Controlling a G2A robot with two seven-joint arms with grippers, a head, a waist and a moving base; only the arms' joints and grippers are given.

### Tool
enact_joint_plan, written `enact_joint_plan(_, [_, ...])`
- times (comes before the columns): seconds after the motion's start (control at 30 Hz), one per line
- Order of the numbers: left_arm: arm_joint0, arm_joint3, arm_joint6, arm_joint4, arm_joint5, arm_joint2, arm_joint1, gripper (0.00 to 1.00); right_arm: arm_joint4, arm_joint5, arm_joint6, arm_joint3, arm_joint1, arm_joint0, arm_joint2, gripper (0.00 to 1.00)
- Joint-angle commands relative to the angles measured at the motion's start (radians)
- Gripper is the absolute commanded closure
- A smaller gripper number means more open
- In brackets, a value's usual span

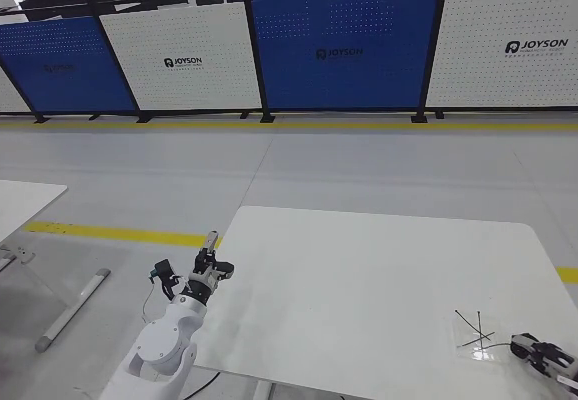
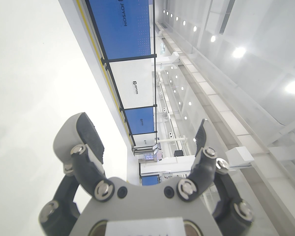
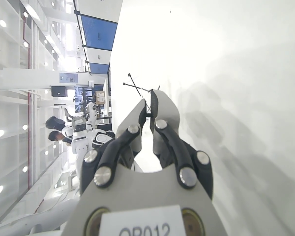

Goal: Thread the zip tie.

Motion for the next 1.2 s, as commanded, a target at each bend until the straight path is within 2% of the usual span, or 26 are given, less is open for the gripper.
enact_joint_plan(0.0, [0.0,0.0,0.0,0.0,0.0,0.0,0.0,0.0,0.005,-0.004,0.0,0.003,0.001,0.001,0.001,1.0])
enact_joint_plan(0.23, [0.0,0.0,0.0,0.0,0.0,0.0,0.0,0.0,0.096,-0.048,0.014,0.002,0.002,-0.01,0.021,1.0])
enact_joint_plan(0.37, [0.0,0.0,0.0,0.0,0.0,0.0,0.0,0.0,0.21,-0.076,0.037,0.013,0.001,-0.018,0.044,1.0])
enact_joint_plan(0.47, [0.0,0.0,0.0,0.0,0.0,0.0,0.0,0.0,0.308,-0.057,0.062,0.03,0.0,-0.017,0.062,1.0])
enact_joint_plan(0.93, [0.0,0.0,0.0,0.0,0.0,0.0,0.0,0.0,0.308,-0.057,0.062,0.03,0.0,-0.017,0.062,1.0])
enact_joint_plan(1.07, [0.0,0.0,0.0,0.0,0.0,0.0,0.0,0.0,0.36,-0.088,0.025,-0.023,-0.008,-0.04,0.05,1.0])
enact_joint_plan(1.17, [0.0,0.0,0.0,0.0,0.0,0.0,0.0,0.0,0.404,-0.105,0.003,-0.09,-0.013,-0.073,0.041,1.0])
